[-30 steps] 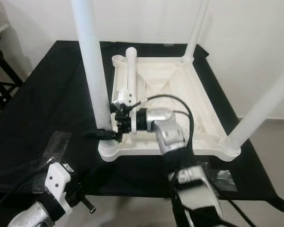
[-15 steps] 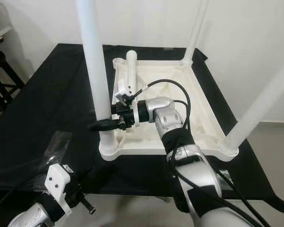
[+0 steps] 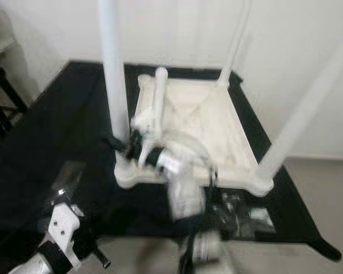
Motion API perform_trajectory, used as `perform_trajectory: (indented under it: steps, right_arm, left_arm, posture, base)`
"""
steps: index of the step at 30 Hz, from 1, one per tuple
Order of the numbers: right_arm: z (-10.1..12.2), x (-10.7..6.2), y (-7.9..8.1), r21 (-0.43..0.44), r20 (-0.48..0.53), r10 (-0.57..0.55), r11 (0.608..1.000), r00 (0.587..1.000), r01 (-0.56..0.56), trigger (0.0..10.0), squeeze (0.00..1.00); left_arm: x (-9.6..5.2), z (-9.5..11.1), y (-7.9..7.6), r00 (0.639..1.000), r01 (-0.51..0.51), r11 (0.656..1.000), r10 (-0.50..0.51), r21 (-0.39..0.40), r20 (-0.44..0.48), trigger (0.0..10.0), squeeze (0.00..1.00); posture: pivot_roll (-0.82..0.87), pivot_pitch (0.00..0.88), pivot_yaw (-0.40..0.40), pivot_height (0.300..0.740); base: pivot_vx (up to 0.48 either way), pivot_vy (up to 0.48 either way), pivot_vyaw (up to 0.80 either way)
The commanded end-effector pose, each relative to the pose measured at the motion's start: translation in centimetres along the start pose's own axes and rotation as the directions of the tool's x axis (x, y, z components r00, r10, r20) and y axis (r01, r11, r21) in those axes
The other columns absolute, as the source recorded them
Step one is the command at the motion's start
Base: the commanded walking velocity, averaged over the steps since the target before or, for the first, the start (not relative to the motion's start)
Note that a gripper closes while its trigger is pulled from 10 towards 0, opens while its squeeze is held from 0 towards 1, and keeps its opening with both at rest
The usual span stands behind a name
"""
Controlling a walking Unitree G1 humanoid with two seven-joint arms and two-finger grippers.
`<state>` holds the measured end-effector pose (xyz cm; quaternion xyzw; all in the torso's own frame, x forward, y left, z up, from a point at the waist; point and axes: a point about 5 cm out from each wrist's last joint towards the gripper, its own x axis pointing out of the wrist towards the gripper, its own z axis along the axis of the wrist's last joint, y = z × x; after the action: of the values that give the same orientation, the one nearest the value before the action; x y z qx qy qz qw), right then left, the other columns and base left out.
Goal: Building children table
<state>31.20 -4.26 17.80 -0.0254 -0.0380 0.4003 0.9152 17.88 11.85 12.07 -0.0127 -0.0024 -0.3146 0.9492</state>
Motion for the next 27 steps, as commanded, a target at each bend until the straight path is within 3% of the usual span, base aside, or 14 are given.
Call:
perform_trajectory:
  steps: [1,7,8,9,10,11,15,17,18,19,20,21,23,27]
  right_arm:
    - [-2.9,-0.3,0.4,0.051,-0.16,-0.015,0.998,0.987,0.023,0.0,0.0]
    - [-4.0,0.0,0.4,0.063,-0.225,0.028,0.998,0.974,-0.014,0.0,0.0]
    - [-3.8,0.0,0.4,0.063,-0.218,0.014,0.998,0.976,0.0,7.2,0.0]
    - [-3.6,0.1,-0.1,0.086,-0.196,0.002,0.996,0.981,0.015,10.0,0.0]
    - [-3.4,0.0,-0.3,0.107,-0.19,-0.018,0.993,0.982,0.039,10.0,0.76]
    - [-3.1,0.1,-0.4,0.118,-0.178,-0.015,0.992,0.984,0.036,10.0,1.0]
    - [-1.7,0.5,-0.5,0.131,-0.119,0.053,0.991,0.991,-0.037,10.0,1.0]
    - [0.6,1.0,-1.2,0.1,-0.008,0.248,0.964,0.969,-0.246,10.0,0.98]
    - [0.6,1.0,-1.2,0.1,-0.008,0.248,0.964,0.969,-0.246,10.0,0.98]
    - [1.4,1.0,-1.5,0.076,0.022,0.335,0.939,0.942,-0.336,10.0,0.68]
    - [1.4,1.0,-1.5,0.076,0.022,0.335,0.939,0.942,-0.336,10.0,0.68]
    - [1.9,0.9,-1.9,0.018,0.013,0.427,0.904,0.904,-0.427,10.0,0.0]
    - [3.0,0.7,-2.7,-0.042,-0.028,0.635,0.771,0.772,-0.635,10.0,0.0]
    - [3.7,0.8,-3.3,-0.033,-0.046,0.718,0.694,0.695,-0.719,10.0,0.0]
  left_arm:
    - [-0.2,-0.2,0.1,1.0,0.005,1.0,-0.005,0.002,-0.016,10.0,0.0]
    - [0.2,-0.1,0.1,1.0,0.015,1.0,-0.015,0.001,-0.012,10.0,0.0]
    - [0.1,-0.1,0.1,1.0,0.003,1.0,-0.003,0.003,-0.01,10.0,0.0]
    - [0.0,-0.1,0.1,1.0,-0.006,1.0,0.006,0.006,-0.008,10.0,0.0]
    - [0.1,-0.1,0.1,1.0,-0.009,1.0,0.009,0.007,-0.007,10.0,0.0]
    - [0.1,-0.1,0.1,1.0,-0.009,1.0,0.009,0.007,-0.007,10.0,0.0]
    - [0.1,-0.1,0.1,1.0,-0.006,1.0,0.007,0.006,-0.008,10.0,0.0]
    - [0.2,-0.2,0.1,1.0,-0.003,1.0,0.003,0.005,-0.009,10.0,0.0]
    - [0.2,-0.2,0.1,1.0,-0.003,1.0,0.003,0.005,-0.009,10.0,0.0]
    - [0.3,-0.2,0.1,1.0,-0.002,1.0,0.002,0.005,-0.01,10.0,0.0]
    - [0.3,-0.2,0.1,1.0,-0.002,1.0,0.002,0.005,-0.01,10.0,0.0]
    - [0.3,-0.2,0.1,1.0,-0.001,1.0,0.001,0.004,-0.01,10.0,0.0]
    - [0.4,-0.3,0.1,1.0,-0.002,1.0,0.002,0.004,-0.011,10.0,0.0]
    - [0.4,-0.4,0.0,1.0,-0.004,1.0,0.004,0.005,-0.012,10.0,0.0]
  posture:
    - [0.0,0.093,-0.002,0.74]
    - [0.03,0.103,-0.022,0.74]
    - [0.03,0.103,-0.022,0.74]
    - [0.03,0.1,-0.021,0.74]
    - [0.03,0.098,-0.021,0.74]
    - [0.03,0.095,-0.02,0.74]
    - [0.03,0.092,-0.018,0.74]
    - [0.03,0.081,-0.012,0.74]
    - [0.03,0.081,-0.012,0.74]
    - [0.04,0.078,-0.012,0.74]
    - [0.04,0.078,-0.012,0.74]
    - [0.04,0.074,-0.013,0.74]
    - [0.05,0.063,-0.011,0.74]
    - [0.06,0.059,-0.009,0.74]
  base:
    - [0.0,0.0,0.0]
    - [0.0,0.0,0.0]
    - [0.0,0.0,0.0]
    - [0.0,0.0,0.0]
    - [0.0,0.0,0.0]
    - [0.0,0.0,0.0]
    - [0.0,0.0,0.0]
    - [0.0,0.0,0.0]
    - [0.0,0.0,0.0]
    - [0.0,0.0,0.0]
    - [0.0,0.0,0.0]
    - [0.0,0.0,0.0]
    - [0.0,0.0,0.0]
    - [0.0,0.0,0.0]
